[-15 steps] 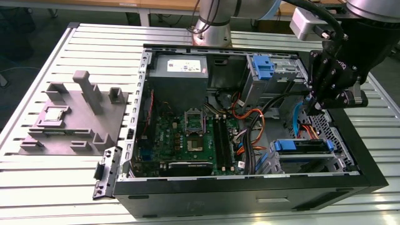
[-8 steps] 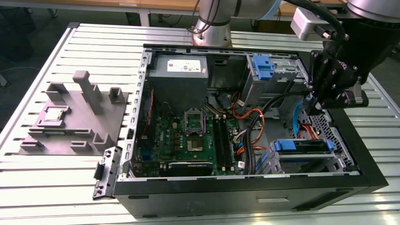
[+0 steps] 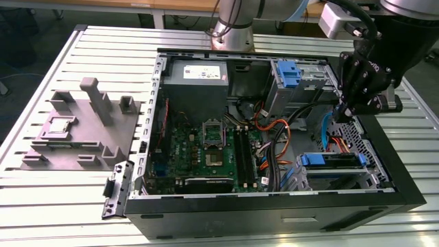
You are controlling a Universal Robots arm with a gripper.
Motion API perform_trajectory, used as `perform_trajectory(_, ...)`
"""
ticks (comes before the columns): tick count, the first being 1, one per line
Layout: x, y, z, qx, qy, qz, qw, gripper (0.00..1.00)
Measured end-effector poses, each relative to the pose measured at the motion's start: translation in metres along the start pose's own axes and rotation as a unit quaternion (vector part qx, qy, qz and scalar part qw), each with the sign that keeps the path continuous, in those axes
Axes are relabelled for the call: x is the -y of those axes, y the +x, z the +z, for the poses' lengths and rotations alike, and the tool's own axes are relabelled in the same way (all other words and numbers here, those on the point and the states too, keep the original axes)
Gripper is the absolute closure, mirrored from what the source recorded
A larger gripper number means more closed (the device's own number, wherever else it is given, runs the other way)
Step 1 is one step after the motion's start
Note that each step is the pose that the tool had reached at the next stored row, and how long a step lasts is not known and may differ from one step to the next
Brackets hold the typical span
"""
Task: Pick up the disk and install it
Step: 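Insert the second disk wire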
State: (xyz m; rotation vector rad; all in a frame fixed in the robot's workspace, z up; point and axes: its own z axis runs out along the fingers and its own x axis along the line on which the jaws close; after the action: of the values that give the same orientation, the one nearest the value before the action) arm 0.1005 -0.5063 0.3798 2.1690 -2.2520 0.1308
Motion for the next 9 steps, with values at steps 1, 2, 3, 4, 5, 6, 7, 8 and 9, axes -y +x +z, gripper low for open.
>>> perform_trajectory(1,-0.0001,-0.0028,-0.0002,-0.0004,0.0000,0.000,1.0000,0.89)
perform_trajectory(2,-0.0002,-0.0056,-0.0006,-0.0016,-0.0001,0.000,1.0000,0.89)
perform_trajectory(3,-0.0003,-0.0084,-0.0010,-0.0032,-0.0001,0.000,1.0000,0.89)
perform_trajectory(4,-0.0004,-0.0113,-0.0014,-0.0050,-0.0001,0.000,1.0000,0.89)
perform_trajectory(5,-0.0004,-0.0142,-0.0018,-0.0071,-0.0002,0.000,1.0000,0.89)
perform_trajectory(6,-0.0003,-0.0171,-0.0019,-0.0089,-0.0005,-0.001,1.0000,0.89)
perform_trajectory(7,0.0000,-0.0193,-0.0020,-0.0102,-0.0008,-0.001,0.9999,0.89)
perform_trajectory(8,0.0005,-0.0206,-0.0020,-0.0107,-0.0010,0.000,0.9999,0.89)
perform_trajectory(9,0.0010,-0.0215,-0.0021,-0.0111,-0.0014,0.001,0.9999,0.89)
